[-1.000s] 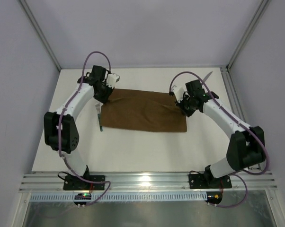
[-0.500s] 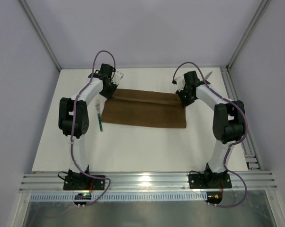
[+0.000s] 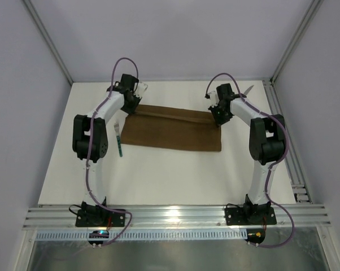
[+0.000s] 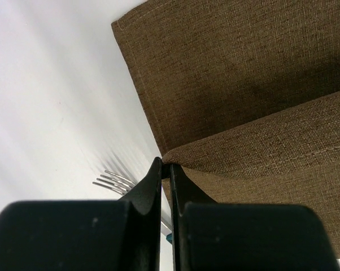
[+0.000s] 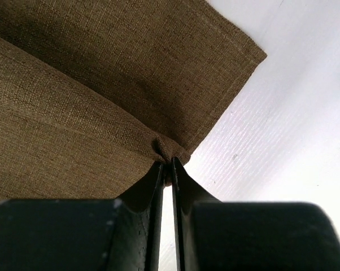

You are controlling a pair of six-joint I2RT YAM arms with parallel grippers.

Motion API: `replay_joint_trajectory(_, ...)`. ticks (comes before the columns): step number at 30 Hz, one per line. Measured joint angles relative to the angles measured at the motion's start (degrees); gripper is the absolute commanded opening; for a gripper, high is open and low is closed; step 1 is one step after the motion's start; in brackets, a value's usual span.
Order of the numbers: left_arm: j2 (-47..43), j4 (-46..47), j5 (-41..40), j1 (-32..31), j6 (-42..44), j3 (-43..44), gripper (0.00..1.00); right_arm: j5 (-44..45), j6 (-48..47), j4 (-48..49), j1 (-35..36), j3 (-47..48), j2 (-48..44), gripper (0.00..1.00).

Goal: Fold the napkin into a case and place the utensils inside
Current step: Fold and flatten the napkin at the center of the board.

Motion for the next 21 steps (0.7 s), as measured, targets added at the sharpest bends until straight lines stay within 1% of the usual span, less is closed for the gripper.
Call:
replay_joint_trajectory(2, 0.5, 0.3, 0.0, 0.0, 0.0, 0.2, 0.00, 0.0, 0.6, 0.1, 0.0, 0.2, 0.0, 0.19)
replay_joint_trajectory(3, 0.7, 0.6, 0.0, 0.0, 0.0, 0.3, 0.02, 0.0, 0.9, 0.1, 0.0, 0.5, 0.1, 0.21)
replay_joint_trajectory(5, 1.1, 1.0, 0.0, 0.0, 0.0, 0.3, 0.07, 0.1, 1.2, 0.3, 0.0, 1.0, 0.2, 0.29)
replay_joint_trajectory(6, 1.3, 1.2, 0.0, 0.0, 0.1, 0.5, 0.18, 0.1, 1.4, 0.3, 0.0, 1.2, 0.3, 0.31)
replay_joint_trajectory(7, 1.6, 1.6, 0.0, 0.0, 0.4, 0.6, 0.25, 0.2, 1.6, 0.4, 0.0, 1.5, 0.4, 0.32)
replay_joint_trajectory(8, 2.0, 2.0, 0.0, 0.0, 0.4, 0.6, 0.35, 0.4, 1.9, 0.5, 0.0, 2.0, 0.8, 0.33)
replay_joint_trajectory(9, 2.4, 2.4, 0.0, 0.0, 0.5, 0.7, 0.48, 0.6, 2.1, 0.6, 0.0, 2.4, 1.2, 0.35)
replay_joint_trajectory(12, 3.8, 3.2, -0.3, 0.0, 0.3, 1.6, 0.61, 1.1, 3.1, 0.9, -0.1, 3.9, 2.9, 0.36)
replay_joint_trajectory(13, 4.8, 3.1, -0.6, 0.0, 0.3, 3.0, 0.63, 1.1, 3.8, 1.0, -0.3, 4.5, 3.5, 0.38)
replay_joint_trajectory(17, 6.8, 2.1, -0.7, 0.4, -0.4, 9.1, 0.66, 1.2, 7.4, 1.2, -1.5, 6.0, 4.1, 0.41)
replay_joint_trajectory(19, 6.5, 1.3, -0.2, 1.0, -1.5, 11.4, 0.66, 1.2, 9.9, 2.5, -2.7, 6.4, 3.4, 0.52)
replay_joint_trajectory(21, 5.0, 0.5, 1.4, 1.9, -2.3, 11.7, 0.66, 1.1, 11.9, 3.3, -4.0, 6.0, 1.6, 0.61)
